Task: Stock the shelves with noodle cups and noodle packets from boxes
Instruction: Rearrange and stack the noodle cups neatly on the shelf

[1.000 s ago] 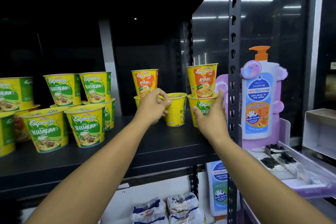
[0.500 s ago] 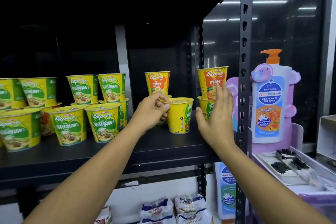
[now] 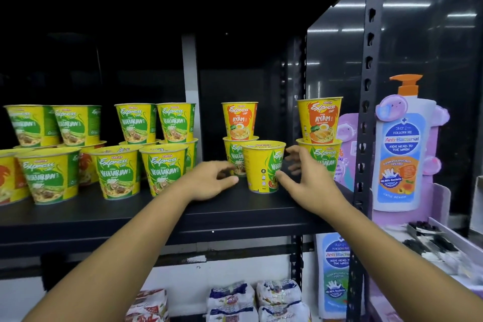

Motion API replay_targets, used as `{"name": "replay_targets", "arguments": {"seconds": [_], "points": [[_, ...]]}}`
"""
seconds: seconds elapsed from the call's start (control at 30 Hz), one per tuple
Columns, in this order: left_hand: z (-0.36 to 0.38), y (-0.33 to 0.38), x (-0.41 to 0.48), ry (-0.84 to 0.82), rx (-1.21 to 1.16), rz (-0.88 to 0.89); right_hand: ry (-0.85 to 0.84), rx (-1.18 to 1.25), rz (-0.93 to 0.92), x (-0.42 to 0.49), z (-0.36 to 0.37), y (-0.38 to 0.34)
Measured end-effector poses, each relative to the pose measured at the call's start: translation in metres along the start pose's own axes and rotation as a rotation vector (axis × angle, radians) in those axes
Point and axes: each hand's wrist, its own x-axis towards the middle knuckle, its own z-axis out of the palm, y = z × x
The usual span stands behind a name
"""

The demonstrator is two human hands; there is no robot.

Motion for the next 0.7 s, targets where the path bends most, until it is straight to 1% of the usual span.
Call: {"name": "replay_targets", "arguments": {"seconds": [0.1, 0.2, 0.27, 0.3, 0.37, 0.47, 0.57, 0.63, 0.7], "points": [[0.006, 0.000, 0.001, -0.133, 0.151, -0.026, -0.153, 0.115, 0.131, 0.008, -0.001, 0.000], [0.006, 0.001, 0.002, -0.146, 0.167, -0.039, -0.332, 0.304, 0.291, 0.020, -0.004, -0.004], [0.006, 0.000, 0.003, -0.143, 0.173, -0.037, -0.406, 0.456, 0.395, 0.027, -0.003, -0.010], [0.007, 0.000, 0.003, -0.142, 0.177, -0.037, -0.413, 0.504, 0.425, 0.029, 0.000, -0.012], [0.007, 0.000, 0.003, -0.143, 0.182, -0.035, -0.373, 0.507, 0.445, 0.032, 0.008, -0.017], [0.007, -0.001, 0.003, -0.142, 0.169, -0.028, -0.275, 0.427, 0.459, 0.030, 0.017, -0.023], [0.007, -0.002, 0.003, -0.144, 0.169, -0.027, -0.211, 0.350, 0.460, 0.028, 0.019, -0.025], [0.008, -0.002, 0.004, -0.139, 0.174, -0.031, -0.190, 0.317, 0.487, 0.028, 0.019, -0.025], [0.008, -0.003, 0.004, -0.132, 0.176, -0.032, -0.205, 0.297, 0.521, 0.030, 0.020, -0.026]]}}
